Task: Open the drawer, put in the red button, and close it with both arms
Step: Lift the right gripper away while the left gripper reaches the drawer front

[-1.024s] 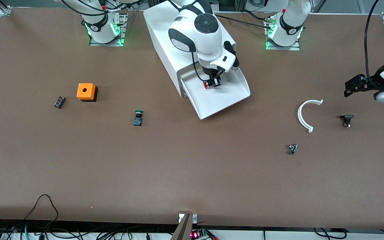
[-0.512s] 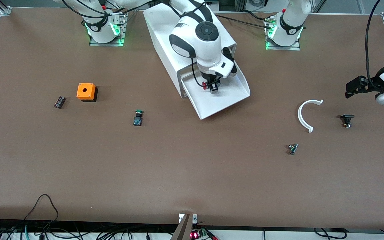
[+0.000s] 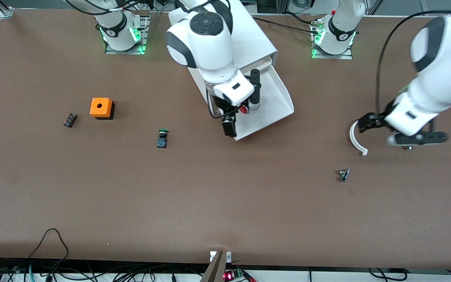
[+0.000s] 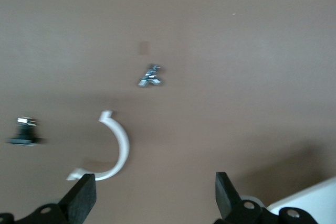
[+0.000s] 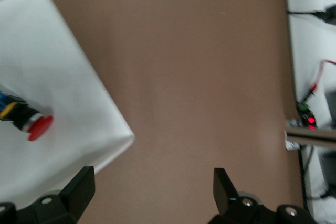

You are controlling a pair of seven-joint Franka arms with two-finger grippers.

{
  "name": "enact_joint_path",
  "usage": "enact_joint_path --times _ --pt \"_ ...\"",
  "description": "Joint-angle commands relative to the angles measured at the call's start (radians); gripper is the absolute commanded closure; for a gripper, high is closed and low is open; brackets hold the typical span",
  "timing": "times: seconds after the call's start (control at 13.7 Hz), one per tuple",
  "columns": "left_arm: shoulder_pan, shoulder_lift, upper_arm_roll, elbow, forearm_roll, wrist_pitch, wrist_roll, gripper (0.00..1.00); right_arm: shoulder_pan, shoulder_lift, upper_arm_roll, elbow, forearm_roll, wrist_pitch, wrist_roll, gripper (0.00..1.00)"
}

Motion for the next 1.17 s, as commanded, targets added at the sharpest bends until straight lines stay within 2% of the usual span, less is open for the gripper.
enact_joint_path --times 0.0,0.15,0.29,0.59,0.73,1.1 --pt "-0.024 0.024 -0.062 -0.116 0.036 0.159 -0.2 0.0 -0.018 -0.04 -0.053 -0.024 0.071 -0.018 0.161 0.0" --pt "-0.068 0.044 -0.085 -0.213 0.036 0.317 -0.354 0.0 -0.036 -0.061 -0.098 -0.081 0.093 -0.022 0.336 0.0" --pt "-0.117 0.081 -0.087 -0.264 0.036 0.417 -0.452 0.0 -0.039 -0.109 -0.142 -0.159 0.093 -0.085 0.591 0.0" --pt "-0.188 0.13 -0.088 -0.301 0.032 0.475 -0.629 0.0 -0.05 -0.132 -0.201 -0.164 0.094 -0.263 1.113 0.0" --pt "-0.202 0.128 -0.108 -0.33 0.023 0.475 -0.64 0.0 -0.076 -0.159 -0.231 -0.164 0.094 -0.329 1.224 0.0" --pt "-0.2 0.104 -0.209 -0.405 0.019 0.475 -0.624 0.0 -0.266 -0.248 -0.239 -0.167 0.094 -0.361 1.216 0.0"
